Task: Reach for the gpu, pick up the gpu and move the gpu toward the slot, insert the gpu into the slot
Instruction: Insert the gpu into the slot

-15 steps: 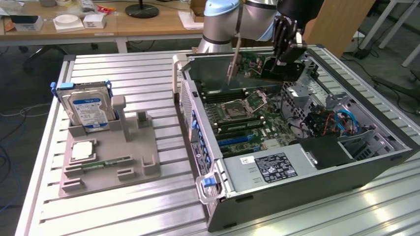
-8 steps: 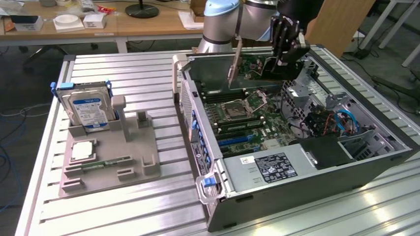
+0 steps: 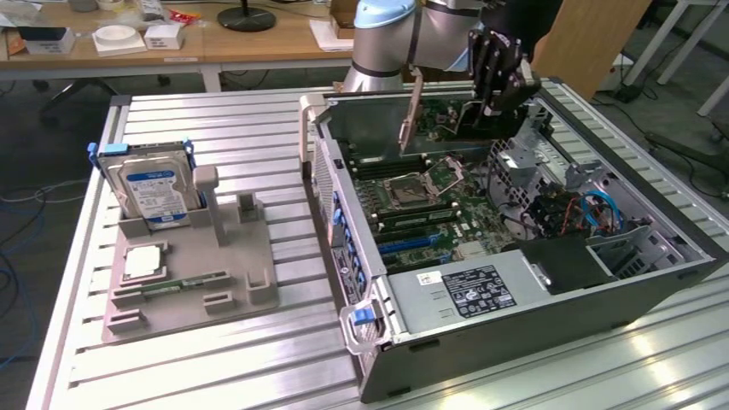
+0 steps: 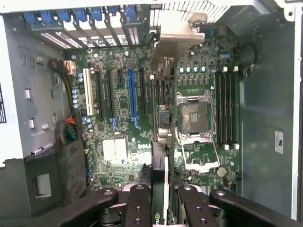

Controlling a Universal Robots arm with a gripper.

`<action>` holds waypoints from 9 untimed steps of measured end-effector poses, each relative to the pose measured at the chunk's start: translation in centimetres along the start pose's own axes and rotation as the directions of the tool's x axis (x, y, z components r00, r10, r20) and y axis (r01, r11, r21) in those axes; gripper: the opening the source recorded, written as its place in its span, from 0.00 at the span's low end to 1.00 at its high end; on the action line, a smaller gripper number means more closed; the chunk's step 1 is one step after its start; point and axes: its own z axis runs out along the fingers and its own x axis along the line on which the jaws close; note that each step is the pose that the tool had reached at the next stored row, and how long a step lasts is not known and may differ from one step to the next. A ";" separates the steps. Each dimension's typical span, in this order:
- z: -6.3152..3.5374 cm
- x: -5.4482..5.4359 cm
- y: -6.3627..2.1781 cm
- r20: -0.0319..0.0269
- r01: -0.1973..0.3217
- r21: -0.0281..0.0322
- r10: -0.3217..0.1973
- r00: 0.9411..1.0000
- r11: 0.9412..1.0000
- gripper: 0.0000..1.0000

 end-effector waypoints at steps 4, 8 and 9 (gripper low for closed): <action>0.29 0.0 0.02 0.001 0.011 0.001 -0.011 1.000 1.000 0.27; 0.56 0.1 0.02 0.002 0.059 0.000 -0.059 0.998 0.998 0.27; 0.64 0.1 0.03 0.003 0.069 0.000 -0.069 0.998 0.998 0.27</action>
